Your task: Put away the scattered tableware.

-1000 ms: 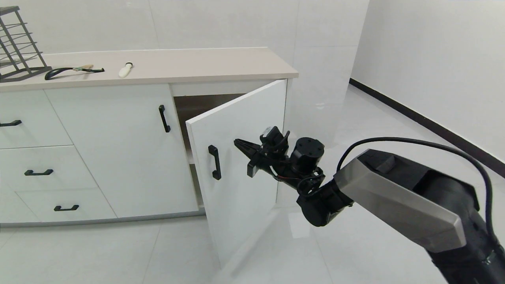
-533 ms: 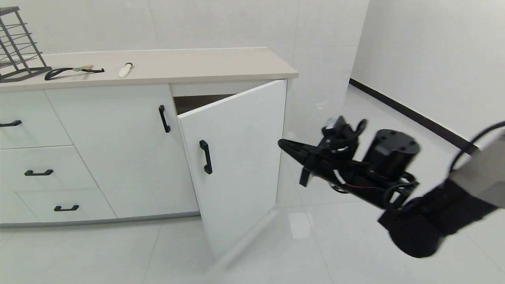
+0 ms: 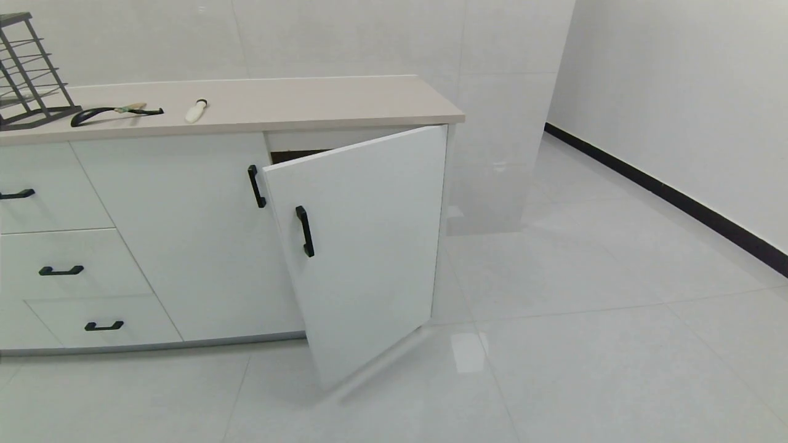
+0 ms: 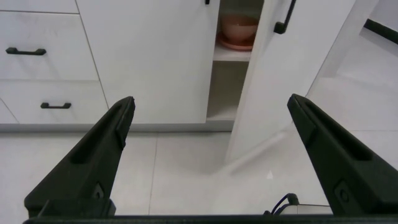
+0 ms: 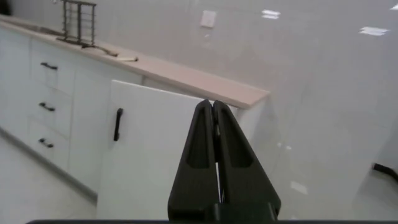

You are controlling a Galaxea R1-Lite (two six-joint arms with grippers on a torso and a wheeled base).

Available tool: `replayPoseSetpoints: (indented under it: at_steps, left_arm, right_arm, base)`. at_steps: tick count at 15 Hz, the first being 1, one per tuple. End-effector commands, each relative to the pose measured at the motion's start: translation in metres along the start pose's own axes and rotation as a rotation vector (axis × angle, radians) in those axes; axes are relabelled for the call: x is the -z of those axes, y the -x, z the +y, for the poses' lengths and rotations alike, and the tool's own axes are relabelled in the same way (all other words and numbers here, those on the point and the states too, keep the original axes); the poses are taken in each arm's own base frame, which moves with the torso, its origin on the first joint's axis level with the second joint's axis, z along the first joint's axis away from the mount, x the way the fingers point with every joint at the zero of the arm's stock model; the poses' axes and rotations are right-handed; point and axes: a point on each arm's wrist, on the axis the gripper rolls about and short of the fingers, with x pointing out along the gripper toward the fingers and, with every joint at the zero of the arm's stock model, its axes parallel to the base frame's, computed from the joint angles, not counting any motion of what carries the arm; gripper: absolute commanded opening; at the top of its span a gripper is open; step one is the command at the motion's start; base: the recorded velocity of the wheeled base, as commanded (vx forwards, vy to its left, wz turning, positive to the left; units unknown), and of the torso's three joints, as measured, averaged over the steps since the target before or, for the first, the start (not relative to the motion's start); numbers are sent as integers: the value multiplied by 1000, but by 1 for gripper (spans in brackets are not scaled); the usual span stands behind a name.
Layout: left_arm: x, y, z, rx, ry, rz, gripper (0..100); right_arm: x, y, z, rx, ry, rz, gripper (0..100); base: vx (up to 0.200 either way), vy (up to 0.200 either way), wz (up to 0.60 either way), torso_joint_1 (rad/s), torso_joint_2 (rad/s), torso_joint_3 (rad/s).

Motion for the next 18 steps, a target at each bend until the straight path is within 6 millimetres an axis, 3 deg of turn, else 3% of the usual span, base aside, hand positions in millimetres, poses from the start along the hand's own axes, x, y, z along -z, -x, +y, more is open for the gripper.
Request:
replayPoseSetpoints:
  at_steps: [1, 4, 11, 15, 18]
  left_arm:
    - [0, 0, 0, 0, 0, 0, 100]
    - [0, 0, 0, 0, 0, 0, 100]
    - [0, 0, 0, -2, -3, 0, 100]
    - [0, 0, 0, -2, -2, 0, 100]
    - [0, 0, 0, -2, 1, 0, 100]
  right_arm:
    - [17, 104, 46, 199, 58, -59, 0]
    - [28, 107, 48, 321, 63, -13, 0]
    - [82, 125, 59, 378, -82, 411, 0]
    - [82, 126, 58, 437, -98, 421, 0]
    - [84, 126, 57, 482, -92, 444, 0]
  base:
    - [0, 0, 0, 0, 0, 0]
    - [0, 0, 0, 0, 0, 0]
    - [0, 0, 0, 0, 0, 0]
    - [0, 0, 0, 0, 0, 0]
    - [200, 200, 0, 2, 4, 4]
